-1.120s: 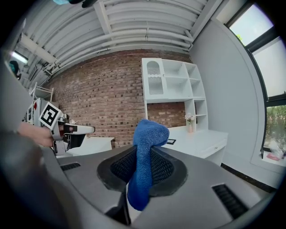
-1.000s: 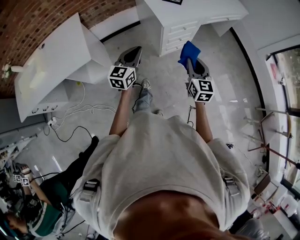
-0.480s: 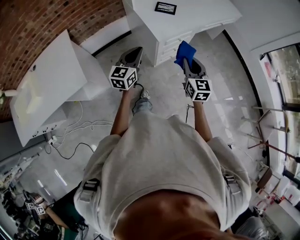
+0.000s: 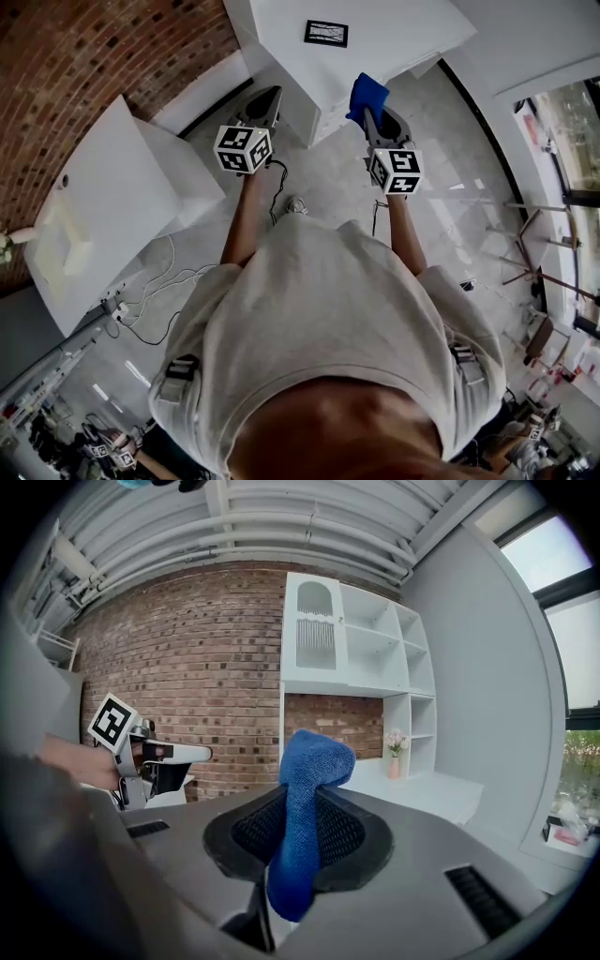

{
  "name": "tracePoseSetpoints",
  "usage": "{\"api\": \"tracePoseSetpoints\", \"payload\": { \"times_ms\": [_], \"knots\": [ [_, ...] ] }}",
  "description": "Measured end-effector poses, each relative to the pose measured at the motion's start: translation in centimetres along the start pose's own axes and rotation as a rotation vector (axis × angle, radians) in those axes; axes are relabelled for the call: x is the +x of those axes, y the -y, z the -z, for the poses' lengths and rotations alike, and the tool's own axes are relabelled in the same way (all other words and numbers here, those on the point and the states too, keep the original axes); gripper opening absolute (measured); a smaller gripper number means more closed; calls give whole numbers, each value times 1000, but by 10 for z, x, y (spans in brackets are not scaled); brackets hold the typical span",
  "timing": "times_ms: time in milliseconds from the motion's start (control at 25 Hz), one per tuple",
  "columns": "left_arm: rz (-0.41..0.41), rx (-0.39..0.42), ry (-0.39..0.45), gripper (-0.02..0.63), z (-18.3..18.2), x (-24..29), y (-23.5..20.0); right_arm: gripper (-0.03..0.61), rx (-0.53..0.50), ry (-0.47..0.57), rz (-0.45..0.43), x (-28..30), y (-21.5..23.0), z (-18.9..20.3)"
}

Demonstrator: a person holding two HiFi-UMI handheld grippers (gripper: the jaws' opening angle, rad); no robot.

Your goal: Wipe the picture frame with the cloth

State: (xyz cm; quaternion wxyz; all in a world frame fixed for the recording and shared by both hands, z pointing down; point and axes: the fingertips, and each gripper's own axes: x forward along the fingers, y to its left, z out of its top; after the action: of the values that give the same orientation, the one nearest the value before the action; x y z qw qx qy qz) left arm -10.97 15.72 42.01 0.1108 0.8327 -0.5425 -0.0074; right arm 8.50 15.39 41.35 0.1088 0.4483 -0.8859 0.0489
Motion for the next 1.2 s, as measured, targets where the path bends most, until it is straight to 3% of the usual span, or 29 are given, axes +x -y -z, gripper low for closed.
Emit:
{"api": "tracePoseSetpoints", "payload": {
  "times_ms": [560,880,1200],
  "knots": [
    [112,-18,-28,17,1,63,-64,78,1,-21,106,71,7,-2],
    [137,-29,-48,17,10,83,-64,78,26,-46,120,82,15,3],
    [110,-43,-59,17,15,111,-84,78,21,-51,101,116,36,12]
  ]
}}
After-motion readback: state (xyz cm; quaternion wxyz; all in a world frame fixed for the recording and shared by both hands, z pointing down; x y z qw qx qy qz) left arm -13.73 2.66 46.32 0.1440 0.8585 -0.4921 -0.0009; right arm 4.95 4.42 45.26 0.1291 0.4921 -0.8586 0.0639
